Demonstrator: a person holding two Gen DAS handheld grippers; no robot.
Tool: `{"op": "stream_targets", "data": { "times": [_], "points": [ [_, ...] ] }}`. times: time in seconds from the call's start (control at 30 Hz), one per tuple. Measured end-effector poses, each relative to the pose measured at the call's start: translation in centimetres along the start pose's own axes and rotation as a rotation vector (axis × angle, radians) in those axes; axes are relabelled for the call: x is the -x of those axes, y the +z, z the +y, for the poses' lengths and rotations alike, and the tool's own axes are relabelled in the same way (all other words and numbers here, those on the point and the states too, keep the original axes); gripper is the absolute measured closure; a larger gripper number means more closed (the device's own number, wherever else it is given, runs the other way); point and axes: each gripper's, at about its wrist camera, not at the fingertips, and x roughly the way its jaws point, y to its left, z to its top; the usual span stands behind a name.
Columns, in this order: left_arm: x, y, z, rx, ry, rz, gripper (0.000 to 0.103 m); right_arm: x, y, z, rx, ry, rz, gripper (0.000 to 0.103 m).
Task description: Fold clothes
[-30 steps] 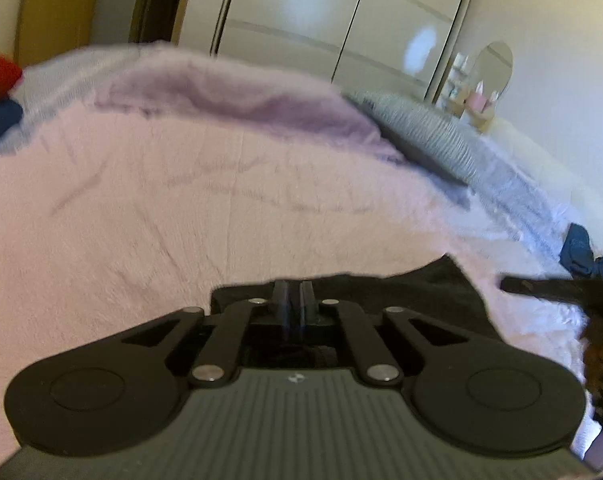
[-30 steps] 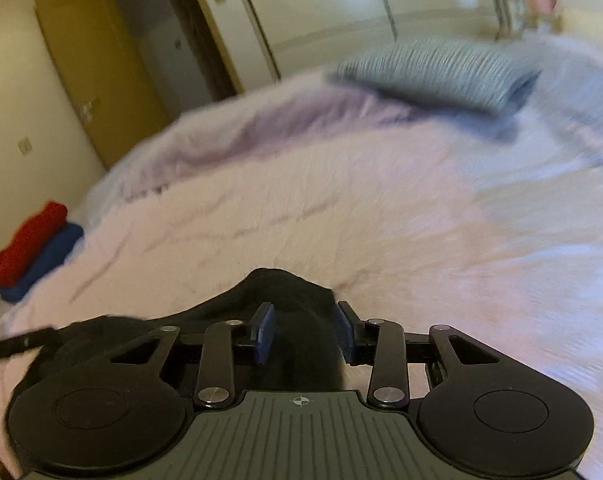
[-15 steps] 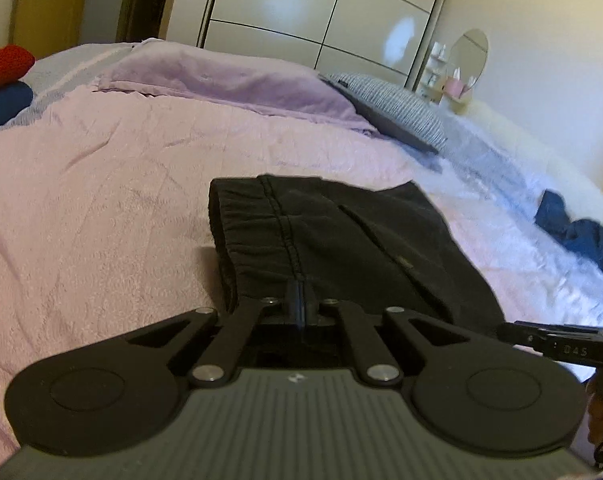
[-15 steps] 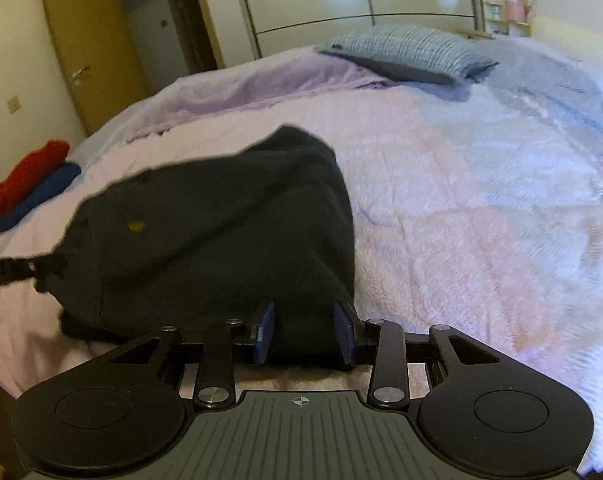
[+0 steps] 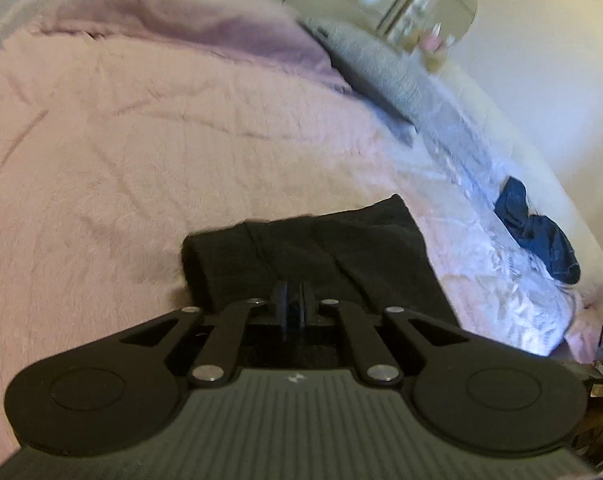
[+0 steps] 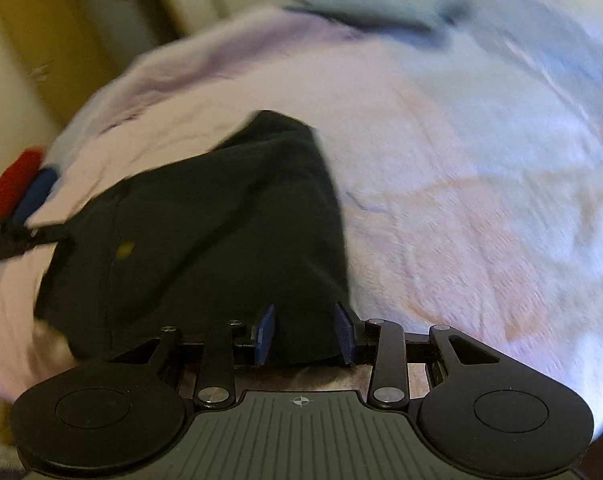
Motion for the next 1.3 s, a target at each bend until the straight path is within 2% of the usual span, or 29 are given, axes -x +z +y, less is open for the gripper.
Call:
{"op": "stream_targets", "data": {
  "times": [0.07, 0.27, 0.37, 0.43, 0.5, 0.6, 0.67, 0.73, 0.87, 0.97, 1.1, 1.3],
  "points": [
    [-0.1, 2.6, -0.9, -0.029, 0.021, 0.047, 0.100, 0.9, 1.8, 0.5, -0.100, -0.019, 0.044, 0.066],
    [-0.2, 10.3, -2.5, -0.067, -0.029, 0.109, 0.098, 3.8, 5.7, 4.2, -0.291, -0.021, 0.069, 0.066],
    [-2.2, 13.5, -1.6, -0.121, -0.105, 0.170, 0.096, 4.3, 5.7, 6.1, -0.383, -0.091, 0.046, 0.066],
    [-4.4, 14.9, -0.6, -0.156, -0.171, 0.244, 0.090, 4.4, 4.7, 7.5, -0.471, -0.158, 0.006, 0.066],
    [-6.8, 16.0, 0.5, -0.189, -0.242, 0.331, 0.090, 4.2, 3.0, 8.9, -0.576, -0.224, -0.063, 0.066],
    [-9.4, 15.9, 0.4, -0.262, -0.303, 0.420, 0.088, 3.3, 0.0, 10.9, -0.767, -0.352, -0.141, 0.066],
    [-11.1, 15.8, 0.3, -0.313, -0.339, 0.473, 0.083, 2.8, -1.7, 12.4, -0.885, -0.393, -0.181, 0.066],
    [-12.7, 15.6, 0.1, -0.365, -0.375, 0.527, 0.082, 2.4, -2.6, 14.0, -0.944, -0.417, -0.203, 0.066],
    [-16.0, 15.3, -0.1, -0.468, -0.447, 0.633, 0.081, 1.4, -3.4, 16.3, -0.960, -0.475, -0.247, 0.066],
    [-18.6, 14.6, -1.0, -0.515, -0.481, 0.677, 0.080, -0.6, -3.9, 16.6, -0.996, -0.507, -0.283, 0.066],
    [-21.3, 13.9, -1.7, -0.521, -0.531, 0.732, 0.072, -1.6, -4.3, 17.2, -0.991, -0.572, -0.342, 0.066],
    [-23.9, 13.5, -1.6, -0.468, -0.603, 0.772, 0.071, -1.9, -4.8, 17.3, -0.991, -0.597, -0.385, 0.066]
  ]
}}
